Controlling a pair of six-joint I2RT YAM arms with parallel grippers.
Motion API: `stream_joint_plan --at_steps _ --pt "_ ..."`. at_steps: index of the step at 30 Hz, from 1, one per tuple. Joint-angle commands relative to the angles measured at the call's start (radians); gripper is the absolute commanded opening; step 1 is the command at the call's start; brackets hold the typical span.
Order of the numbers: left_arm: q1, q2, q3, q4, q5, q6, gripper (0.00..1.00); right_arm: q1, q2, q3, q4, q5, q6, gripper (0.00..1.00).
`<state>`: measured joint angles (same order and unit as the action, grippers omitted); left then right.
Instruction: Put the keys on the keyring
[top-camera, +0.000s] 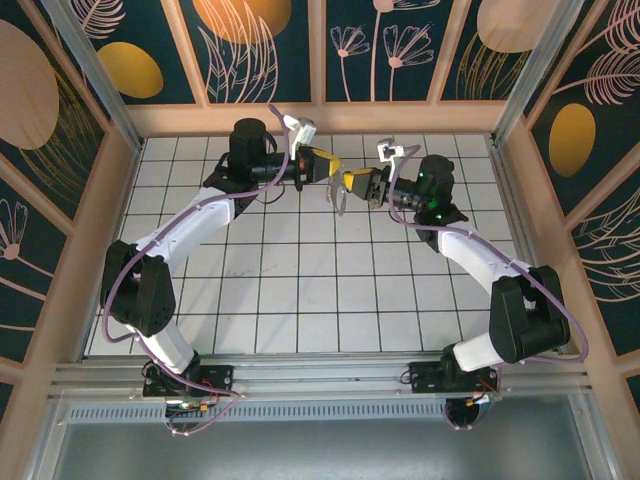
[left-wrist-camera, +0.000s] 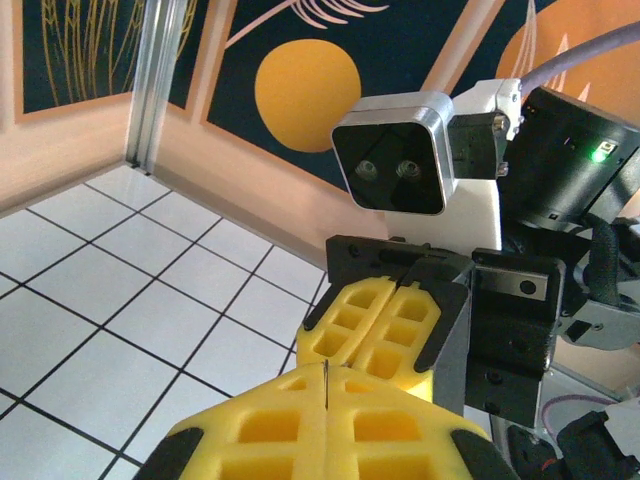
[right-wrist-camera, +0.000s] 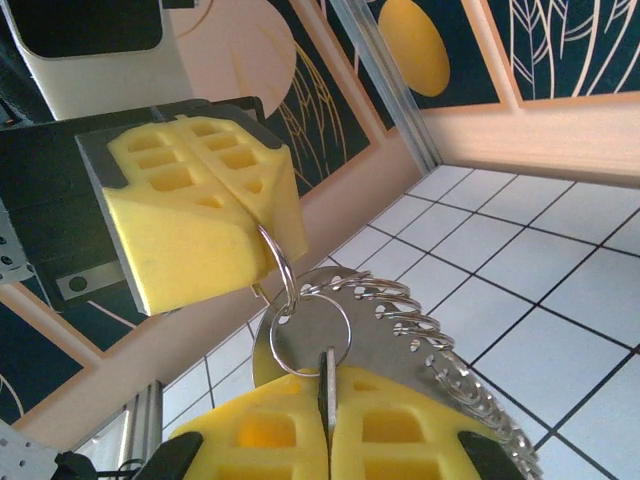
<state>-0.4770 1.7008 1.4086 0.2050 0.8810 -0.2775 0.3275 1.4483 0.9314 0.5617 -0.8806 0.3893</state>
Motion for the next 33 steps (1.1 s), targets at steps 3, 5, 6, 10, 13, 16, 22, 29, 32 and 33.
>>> stream_joint_plan --at_steps 3,5,6,10,13,16,22,29,32,33 --pt "-0.014 -0.026 0.006 0.030 -0.005 0.028 0.00 0.005 -0.002 0.058 -0.047 -0.003 -0.033 0.00" --pt "-0.018 -0.020 0.010 0.027 -0.004 0.029 0.00 0.011 0.006 0.074 -0.060 -0.003 -0.040 0.00" --pt "-0.021 -0.018 0.012 0.026 -0.003 0.029 0.00 0.015 0.011 0.083 -0.069 -0.001 -0.044 0.00" --pt "-0.029 -0.006 0.020 0.021 0.000 0.029 0.00 0.022 0.031 0.114 -0.082 -0.003 -0.048 0.00" --pt "-0.031 -0.010 0.015 0.018 -0.002 0.035 0.00 0.021 0.034 0.130 -0.109 0.009 -0.069 0.00" --pt "-0.031 -0.015 0.008 0.011 -0.005 0.043 0.00 0.008 0.029 0.129 -0.129 0.015 -0.081 0.00" --pt "-0.031 -0.009 0.007 0.001 -0.001 0.052 0.00 -0.023 0.009 0.124 -0.121 0.014 -0.070 0.00" --pt "-0.032 -0.012 0.008 -0.015 -0.002 0.067 0.00 -0.047 -0.006 0.120 -0.125 0.011 -0.069 0.00" --pt "-0.032 -0.011 0.009 -0.015 -0.001 0.068 0.00 -0.048 0.001 0.126 -0.117 0.003 -0.060 0.00" --pt "-0.032 -0.012 0.010 -0.016 -0.001 0.067 0.00 -0.046 0.005 0.129 -0.116 -0.002 -0.058 0.00"
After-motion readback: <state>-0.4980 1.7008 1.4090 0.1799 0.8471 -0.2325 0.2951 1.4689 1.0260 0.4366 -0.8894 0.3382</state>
